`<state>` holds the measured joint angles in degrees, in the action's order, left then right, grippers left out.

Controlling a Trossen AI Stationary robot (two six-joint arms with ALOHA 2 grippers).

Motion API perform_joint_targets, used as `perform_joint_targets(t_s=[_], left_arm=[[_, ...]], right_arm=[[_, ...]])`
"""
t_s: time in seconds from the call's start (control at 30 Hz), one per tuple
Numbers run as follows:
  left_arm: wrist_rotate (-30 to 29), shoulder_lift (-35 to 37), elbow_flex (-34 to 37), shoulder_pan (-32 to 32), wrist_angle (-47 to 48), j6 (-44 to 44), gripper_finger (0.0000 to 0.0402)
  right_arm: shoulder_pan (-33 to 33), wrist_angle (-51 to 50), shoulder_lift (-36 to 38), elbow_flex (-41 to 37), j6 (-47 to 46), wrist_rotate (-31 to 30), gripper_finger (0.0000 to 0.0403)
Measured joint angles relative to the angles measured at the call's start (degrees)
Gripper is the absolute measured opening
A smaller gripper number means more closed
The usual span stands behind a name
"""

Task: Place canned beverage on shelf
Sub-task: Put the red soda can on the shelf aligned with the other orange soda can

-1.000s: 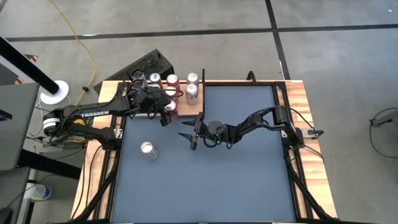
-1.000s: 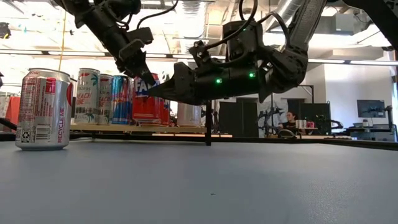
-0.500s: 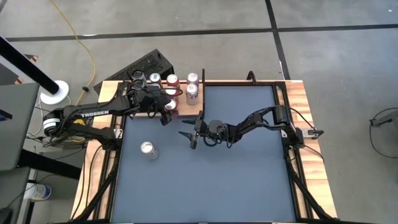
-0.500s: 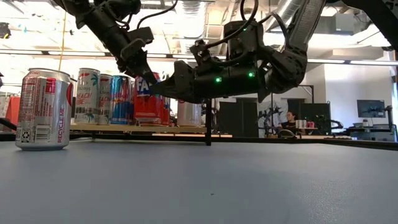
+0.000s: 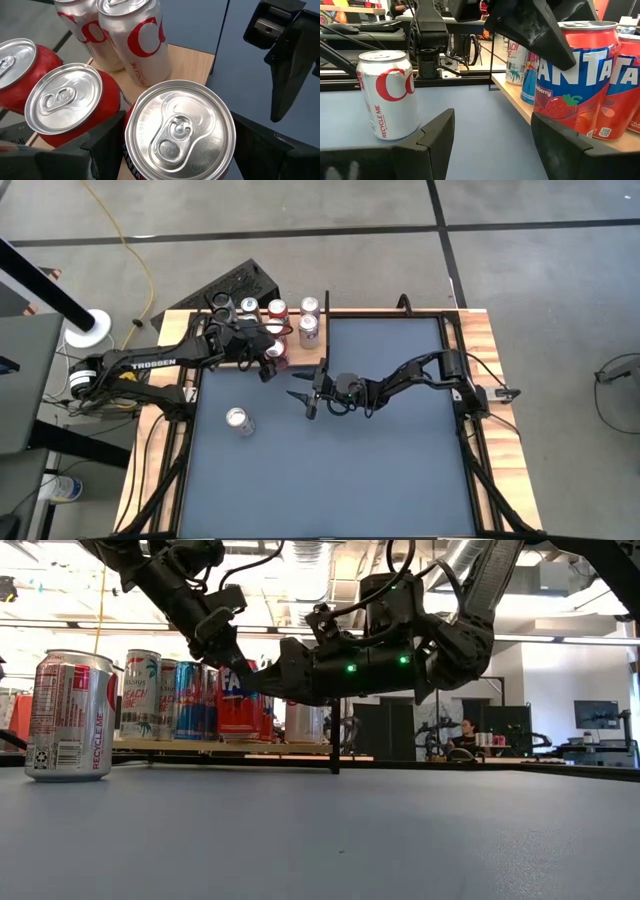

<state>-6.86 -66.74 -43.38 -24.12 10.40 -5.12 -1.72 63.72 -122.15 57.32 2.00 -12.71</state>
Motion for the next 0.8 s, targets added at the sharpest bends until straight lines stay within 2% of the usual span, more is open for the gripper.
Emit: perform_joint_targets(t_s=[0.43,0.53,0.8], left_arm=[[-0.06,0.0,0.02,-0.81,0.19,-0.21,0.0287],[-0.06,0.0,0.02,-0.8,0.19,0.07,0.0287],[0.21,0.02,0.03,-0.81,0.53,0.33,0.0287]], right_arm=[[0.02,2.5,-1.87,1.92,-0.02,0.0,0.026],[0.13,3.03,-4.63,4.0,1.24,-3.43,0.026],[0.17,3.14,-4.11,4.97,3.6,-11.29,0.026]])
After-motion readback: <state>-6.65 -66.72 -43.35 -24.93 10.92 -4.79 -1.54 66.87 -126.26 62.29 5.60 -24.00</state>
